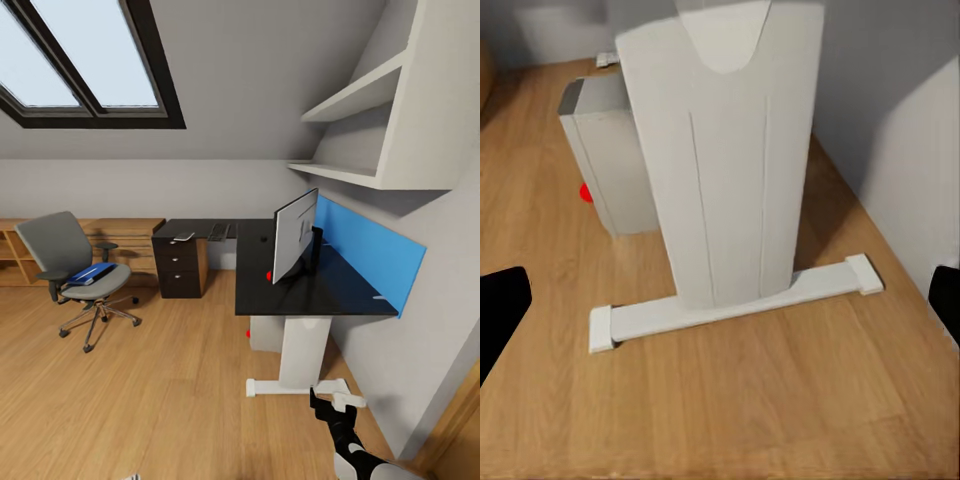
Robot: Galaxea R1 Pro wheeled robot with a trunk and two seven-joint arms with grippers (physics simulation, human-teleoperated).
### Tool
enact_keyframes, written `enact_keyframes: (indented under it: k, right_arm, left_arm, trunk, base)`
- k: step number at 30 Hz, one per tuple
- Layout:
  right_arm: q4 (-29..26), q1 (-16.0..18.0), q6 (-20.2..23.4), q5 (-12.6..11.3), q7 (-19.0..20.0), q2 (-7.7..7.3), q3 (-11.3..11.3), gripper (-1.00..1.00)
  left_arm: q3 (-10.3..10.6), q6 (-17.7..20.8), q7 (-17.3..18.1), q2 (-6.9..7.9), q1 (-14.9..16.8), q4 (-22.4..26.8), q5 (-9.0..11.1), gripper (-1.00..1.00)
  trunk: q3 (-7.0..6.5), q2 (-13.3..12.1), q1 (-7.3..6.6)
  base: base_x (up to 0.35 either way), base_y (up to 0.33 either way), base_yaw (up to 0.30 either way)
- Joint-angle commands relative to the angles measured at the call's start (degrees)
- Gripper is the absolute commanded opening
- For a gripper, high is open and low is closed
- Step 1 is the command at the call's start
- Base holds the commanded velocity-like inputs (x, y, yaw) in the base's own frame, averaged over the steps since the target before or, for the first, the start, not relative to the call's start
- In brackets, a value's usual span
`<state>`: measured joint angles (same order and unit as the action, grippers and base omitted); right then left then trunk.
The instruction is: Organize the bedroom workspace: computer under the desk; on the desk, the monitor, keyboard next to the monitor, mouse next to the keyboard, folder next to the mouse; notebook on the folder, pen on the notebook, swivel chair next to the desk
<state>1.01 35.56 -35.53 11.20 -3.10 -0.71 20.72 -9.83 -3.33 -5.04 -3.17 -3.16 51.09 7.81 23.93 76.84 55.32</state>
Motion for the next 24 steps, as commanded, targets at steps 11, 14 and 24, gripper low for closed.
enact_keyframes:
  k: [11,14,24]
  right_arm:
    - [0.1,-3.0,-0.4,0.1,-0.5,1.49,0.3,1.00]
    - [0.1,-3.7,-0.4,0.2,-0.5,1.39,0.3,1.00]
    - [0.0,-5.9,-0.3,0.3,-0.5,0.68,0.3,1.00]
  left_arm:
    - [0.1,-4.7,-0.1,0.07,0.0,-4.1,0.4,1.00]
    - [0.1,-4.9,-0.1,0.08,0.0,-4.5,0.4,1.00]
    - [0.2,-5.9,0.4,-0.01,0.0,-6.1,0.3,1.00]
  trunk:
    - [0.05,0.0,0.00]
    - [0.05,0.0,0.00]
    - [0.05,0.0,0.00]
  base:
    - [-0.001,0.142,0.000]
    - [0.000,0.281,0.000]
    - [0.009,0.182,0.000]
